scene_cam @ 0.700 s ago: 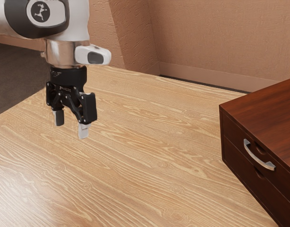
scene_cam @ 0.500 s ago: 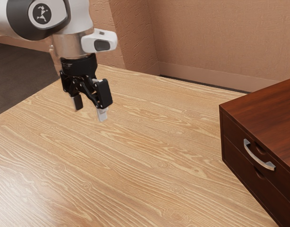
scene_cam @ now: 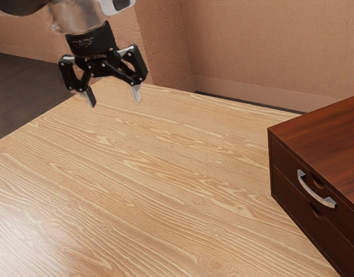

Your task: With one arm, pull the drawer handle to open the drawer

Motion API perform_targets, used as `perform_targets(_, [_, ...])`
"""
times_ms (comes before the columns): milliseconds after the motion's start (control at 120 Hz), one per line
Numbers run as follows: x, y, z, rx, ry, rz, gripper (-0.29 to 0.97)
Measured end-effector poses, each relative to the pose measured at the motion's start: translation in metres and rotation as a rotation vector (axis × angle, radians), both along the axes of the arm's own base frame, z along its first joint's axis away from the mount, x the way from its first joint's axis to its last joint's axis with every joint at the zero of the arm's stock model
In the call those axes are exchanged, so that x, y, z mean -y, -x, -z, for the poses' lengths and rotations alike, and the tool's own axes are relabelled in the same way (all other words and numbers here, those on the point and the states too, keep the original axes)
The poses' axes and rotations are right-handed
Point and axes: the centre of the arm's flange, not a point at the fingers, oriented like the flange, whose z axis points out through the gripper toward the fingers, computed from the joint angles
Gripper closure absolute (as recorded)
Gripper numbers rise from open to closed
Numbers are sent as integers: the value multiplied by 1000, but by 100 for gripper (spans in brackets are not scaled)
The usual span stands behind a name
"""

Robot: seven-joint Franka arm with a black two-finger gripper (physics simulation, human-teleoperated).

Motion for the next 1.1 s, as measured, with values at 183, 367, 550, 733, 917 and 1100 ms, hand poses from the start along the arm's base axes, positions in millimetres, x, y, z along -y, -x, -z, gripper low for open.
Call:
perform_targets(183, [108, -36, 44, -19, 31, -67, 0])
perform_targets(367, [147, -55, 69, 23, 70, -195, 0])
perform_targets(550, [198, -66, 111, 64, 141, -253, 0])
perform_targets(733, [205, -67, 148, 106, 188, -345, 0])
perform_targets(917, [218, -65, 165, 144, 250, -405, 0])
perform_targets(1100, [233, -61, 170, 163, 289, -445, 0])
